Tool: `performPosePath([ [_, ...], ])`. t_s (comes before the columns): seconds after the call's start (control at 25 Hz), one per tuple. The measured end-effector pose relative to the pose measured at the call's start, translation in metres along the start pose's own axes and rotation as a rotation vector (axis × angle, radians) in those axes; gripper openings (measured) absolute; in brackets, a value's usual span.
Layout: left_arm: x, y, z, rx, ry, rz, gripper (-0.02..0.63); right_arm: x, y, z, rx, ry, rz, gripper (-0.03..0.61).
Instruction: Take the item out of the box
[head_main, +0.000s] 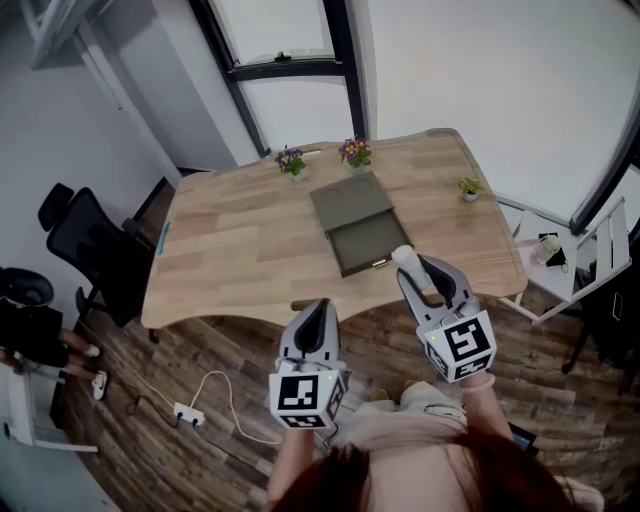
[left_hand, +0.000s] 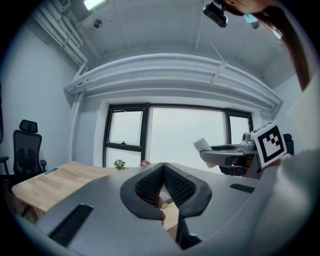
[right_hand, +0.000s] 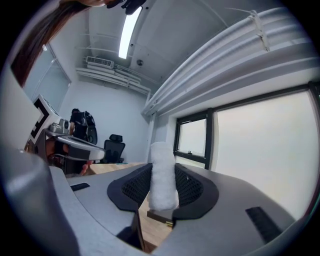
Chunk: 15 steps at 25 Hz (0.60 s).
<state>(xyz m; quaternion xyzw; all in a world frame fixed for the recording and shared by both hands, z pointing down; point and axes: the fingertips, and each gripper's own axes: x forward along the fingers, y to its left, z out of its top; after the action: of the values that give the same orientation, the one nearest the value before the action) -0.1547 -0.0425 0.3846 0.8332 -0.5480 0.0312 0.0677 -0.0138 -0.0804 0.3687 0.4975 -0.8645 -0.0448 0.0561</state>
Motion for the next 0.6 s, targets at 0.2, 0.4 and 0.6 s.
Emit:
performPosePath([
  [0.2, -0.0067, 0.0026, -0.0007, 0.007, -0.005, 0.014, 0.003, -0.0021, 0.0105, 0.0063, -0.007, 0.002, 0.035, 0.127],
  [0.4, -0.0057, -0.0011, -0.0008, -0.002, -0.016, 0.002, 0.003, -0.0044, 0.0121, 0.0083, -0.028, 0.013, 0.03, 0.127],
  [0.6, -0.0016, -0.003, -0.0021, -0.02, -0.012, 0.003, 0.003, -0.0063, 0.0106, 0.0042, -0.039, 0.033, 0.046, 0.127],
])
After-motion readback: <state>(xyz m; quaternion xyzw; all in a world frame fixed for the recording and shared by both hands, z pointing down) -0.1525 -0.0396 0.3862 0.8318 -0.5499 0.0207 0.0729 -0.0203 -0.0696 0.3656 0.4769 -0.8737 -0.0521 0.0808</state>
